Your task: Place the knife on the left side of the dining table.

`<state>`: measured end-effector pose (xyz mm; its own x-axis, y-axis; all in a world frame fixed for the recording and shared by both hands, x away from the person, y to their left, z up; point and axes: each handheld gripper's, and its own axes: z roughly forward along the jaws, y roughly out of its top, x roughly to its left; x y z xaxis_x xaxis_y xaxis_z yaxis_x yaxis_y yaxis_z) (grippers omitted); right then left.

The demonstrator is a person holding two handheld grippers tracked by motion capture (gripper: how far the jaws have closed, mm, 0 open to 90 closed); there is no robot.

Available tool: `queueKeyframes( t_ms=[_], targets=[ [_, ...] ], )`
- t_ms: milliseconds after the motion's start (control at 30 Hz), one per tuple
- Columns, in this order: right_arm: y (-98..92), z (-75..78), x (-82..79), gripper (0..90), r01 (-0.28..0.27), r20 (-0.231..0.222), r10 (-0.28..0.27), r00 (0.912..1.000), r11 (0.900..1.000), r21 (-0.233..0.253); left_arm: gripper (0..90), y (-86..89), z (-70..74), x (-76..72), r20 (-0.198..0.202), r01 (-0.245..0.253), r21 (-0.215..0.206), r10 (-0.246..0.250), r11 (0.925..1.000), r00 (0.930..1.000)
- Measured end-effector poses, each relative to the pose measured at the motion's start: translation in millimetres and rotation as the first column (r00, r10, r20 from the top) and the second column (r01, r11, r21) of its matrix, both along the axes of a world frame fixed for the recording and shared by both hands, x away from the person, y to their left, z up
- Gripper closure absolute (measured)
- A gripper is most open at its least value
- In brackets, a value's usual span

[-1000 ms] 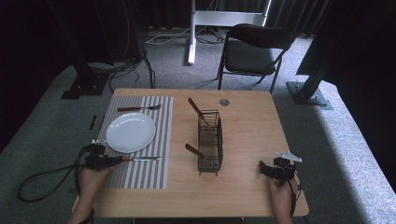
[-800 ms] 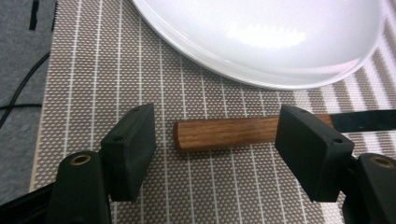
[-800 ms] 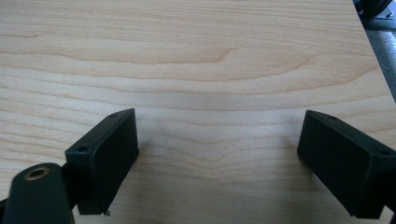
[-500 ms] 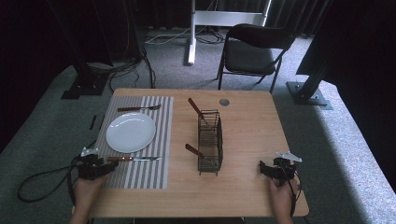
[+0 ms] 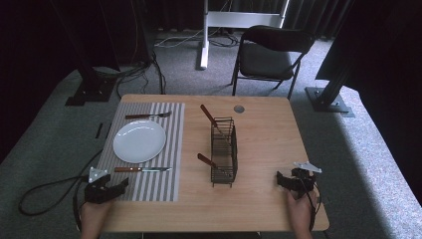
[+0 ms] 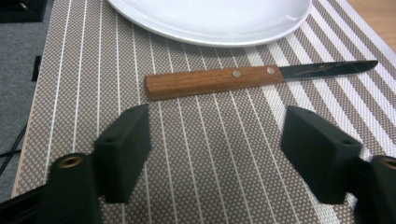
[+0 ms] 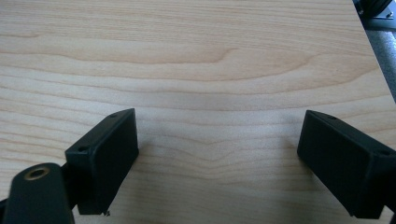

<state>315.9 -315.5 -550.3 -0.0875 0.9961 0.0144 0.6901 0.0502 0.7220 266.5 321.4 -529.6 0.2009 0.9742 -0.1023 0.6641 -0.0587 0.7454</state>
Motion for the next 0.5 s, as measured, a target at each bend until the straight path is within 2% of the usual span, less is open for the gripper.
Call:
queueKeyframes(
  t_ms=[100,167,233,267,333,400,467,500],
  targets=[
    [0.0,0.0,0.0,11.5,0.000,0.000,0.000,1.0000,1.000,0.000,16.5,-0.7,-2.0,-5.8,0.014,-0.001,-0.012,0.001,0.9999,0.9999],
    [0.0,0.0,0.0,11.6,0.000,0.000,0.000,1.0000,1.000,0.000,10.1,-1.9,-3.4,-8.6,0.006,0.007,0.003,-0.007,1.0000,1.0000],
    [0.0,0.0,0.0,11.5,0.000,0.000,0.000,1.0000,1.000,0.000,10.0,-3.7,-4.5,-11.5,0.011,0.003,0.013,-0.003,0.9999,0.9999],
    [0.0,0.0,0.0,11.5,0.000,0.000,0.000,1.0000,1.000,0.000,8.5,-4.4,-5.1,-12.3,0.007,-0.001,0.025,0.001,0.9997,1.0000],
    [0.0,0.0,0.0,11.6,0.000,0.000,0.000,1.0000,1.000,0.000,0.0,-4.9,-6.5,-12.8,-0.018,0.000,0.032,0.000,0.9995,0.9998],
    [0.0,0.0,0.0,11.5,0.000,0.000,0.000,1.0000,1.000,0.000,0.0,-5.5,-8.2,-13.8,-0.037,0.003,0.043,-0.002,0.9991,0.9993],
    [0.0,0.0,0.0,11.5,0.000,0.000,0.000,1.0000,1.000,0.000,0.0,-6.5,-9.3,-14.2,-0.034,-0.002,0.057,0.004,0.9984,0.9994],
    [0.0,0.0,0.0,11.6,0.000,0.000,0.000,1.0000,1.000,0.000,0.0,-7.9,-11.1,-15.2,-0.025,-0.022,0.073,0.023,0.9971,0.9994]
  ],
)
